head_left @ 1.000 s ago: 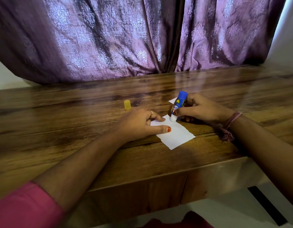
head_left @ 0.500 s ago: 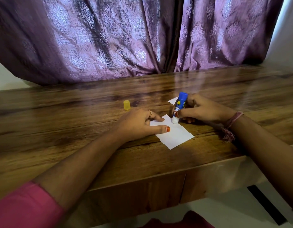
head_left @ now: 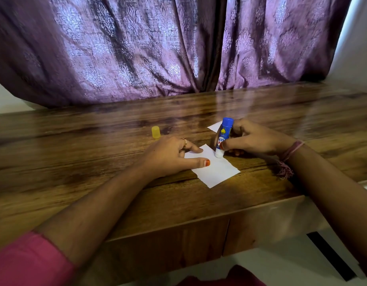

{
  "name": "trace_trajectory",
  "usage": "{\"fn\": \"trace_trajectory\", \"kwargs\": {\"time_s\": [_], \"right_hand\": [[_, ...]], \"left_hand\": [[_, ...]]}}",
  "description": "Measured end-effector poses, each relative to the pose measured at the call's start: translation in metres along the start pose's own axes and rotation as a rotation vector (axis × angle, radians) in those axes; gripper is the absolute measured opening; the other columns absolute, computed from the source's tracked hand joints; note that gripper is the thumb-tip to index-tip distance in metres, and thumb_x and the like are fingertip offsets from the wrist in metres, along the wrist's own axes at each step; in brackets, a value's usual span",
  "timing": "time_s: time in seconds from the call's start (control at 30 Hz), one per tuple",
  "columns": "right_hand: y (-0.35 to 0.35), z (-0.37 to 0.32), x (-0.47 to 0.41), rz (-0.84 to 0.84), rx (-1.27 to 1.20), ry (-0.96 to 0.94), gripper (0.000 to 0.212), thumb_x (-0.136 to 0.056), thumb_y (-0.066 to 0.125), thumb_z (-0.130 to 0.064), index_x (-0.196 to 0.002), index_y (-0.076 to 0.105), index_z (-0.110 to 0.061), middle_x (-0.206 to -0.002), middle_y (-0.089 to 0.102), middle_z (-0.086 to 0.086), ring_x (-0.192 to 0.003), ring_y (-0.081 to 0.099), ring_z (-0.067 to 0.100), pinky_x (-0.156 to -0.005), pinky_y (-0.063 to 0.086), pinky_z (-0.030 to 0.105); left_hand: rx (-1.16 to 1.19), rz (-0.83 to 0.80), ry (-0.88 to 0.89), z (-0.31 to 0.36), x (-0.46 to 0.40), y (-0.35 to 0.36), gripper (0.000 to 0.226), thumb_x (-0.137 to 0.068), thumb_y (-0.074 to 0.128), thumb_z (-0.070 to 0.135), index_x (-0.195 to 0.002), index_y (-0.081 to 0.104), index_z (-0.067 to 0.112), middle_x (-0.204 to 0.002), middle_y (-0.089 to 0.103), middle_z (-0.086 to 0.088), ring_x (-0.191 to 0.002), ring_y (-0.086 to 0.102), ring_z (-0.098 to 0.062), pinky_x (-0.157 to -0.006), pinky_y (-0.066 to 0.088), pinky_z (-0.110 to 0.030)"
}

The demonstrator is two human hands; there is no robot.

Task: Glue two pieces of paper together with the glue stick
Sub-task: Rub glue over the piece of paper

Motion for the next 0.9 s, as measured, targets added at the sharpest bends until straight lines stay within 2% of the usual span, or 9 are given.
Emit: {"fn": "trace_trajectory", "kwargs": {"time_s": [0.13, 0.23, 0.37, 0.57, 0.7, 0.9], "right_hand": [[0.002, -0.001, 0.002, -0.021, -0.041, -0.011, 0.017, -0.080, 0.071, -0.010, -0.092, 0.068, 0.001, -0.082, 0.065, 0.019, -0.061, 0.055, 0.013, -0.055, 0.044, 0.027], [0.002, -0.001, 0.003, -0.026, -0.064, -0.024, 0.024, -0.073, 0.074, -0.012, -0.089, 0.067, 0.004, -0.077, 0.063, 0.013, -0.057, 0.053, 0.007, -0.053, 0.042, 0.023], [0.000, 0.002, 0.004, -0.036, -0.027, -0.009, 0.018, -0.079, 0.072, -0.008, -0.093, 0.067, 0.003, -0.080, 0.065, 0.014, -0.060, 0.056, 0.009, -0.057, 0.044, 0.028], [0.000, 0.001, 0.005, -0.063, -0.042, -0.017, 0.027, -0.070, 0.071, -0.023, -0.089, 0.069, -0.005, -0.076, 0.065, 0.007, -0.060, 0.056, 0.008, -0.054, 0.046, 0.022], [0.000, 0.000, 0.006, -0.114, -0.068, -0.031, 0.013, -0.070, 0.068, -0.020, -0.079, 0.070, -0.011, -0.065, 0.065, -0.002, -0.055, 0.054, 0.005, -0.049, 0.044, 0.019], [0.002, -0.003, 0.011, -0.161, -0.122, -0.062, 0.006, -0.071, 0.067, -0.013, -0.077, 0.069, -0.014, -0.063, 0.068, -0.007, -0.053, 0.055, 0.000, -0.048, 0.042, 0.013]], "left_hand": [[0.029, 0.008, -0.006, -0.001, 0.000, 0.000, 0.048, -0.068, 0.065, 0.064, -0.106, 0.069, 0.035, -0.043, 0.040, 0.008, -0.050, 0.042, -0.008, -0.058, 0.031, -0.034], [0.034, 0.011, -0.006, -0.001, 0.001, 0.000, 0.052, -0.065, 0.063, 0.067, -0.106, 0.069, 0.035, -0.043, 0.040, 0.008, -0.051, 0.044, -0.009, -0.058, 0.031, -0.034], [0.042, 0.001, -0.005, -0.001, 0.001, 0.001, 0.051, -0.067, 0.064, 0.066, -0.107, 0.069, 0.034, -0.042, 0.040, 0.008, -0.053, 0.046, -0.013, -0.060, 0.032, -0.035], [0.028, 0.004, -0.007, -0.001, 0.000, 0.001, 0.046, -0.070, 0.066, 0.061, -0.107, 0.069, 0.034, -0.038, 0.041, 0.011, -0.050, 0.045, -0.007, -0.060, 0.032, -0.033], [0.028, -0.003, -0.010, -0.002, -0.001, 0.001, 0.047, -0.070, 0.066, 0.062, -0.108, 0.069, 0.033, -0.038, 0.043, 0.013, -0.046, 0.043, -0.002, -0.060, 0.034, -0.035], [0.028, -0.008, -0.014, -0.003, -0.002, 0.001, 0.049, -0.069, 0.065, 0.063, -0.108, 0.069, 0.033, -0.038, 0.043, 0.013, -0.048, 0.042, -0.005, -0.060, 0.034, -0.036]]}}
Point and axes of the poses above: each hand's wrist, its own x-axis away from the middle knuckle, its own y-axis out of the palm, z = x × y, the point moved 5 cm from there along -x, towards the middle knuckle
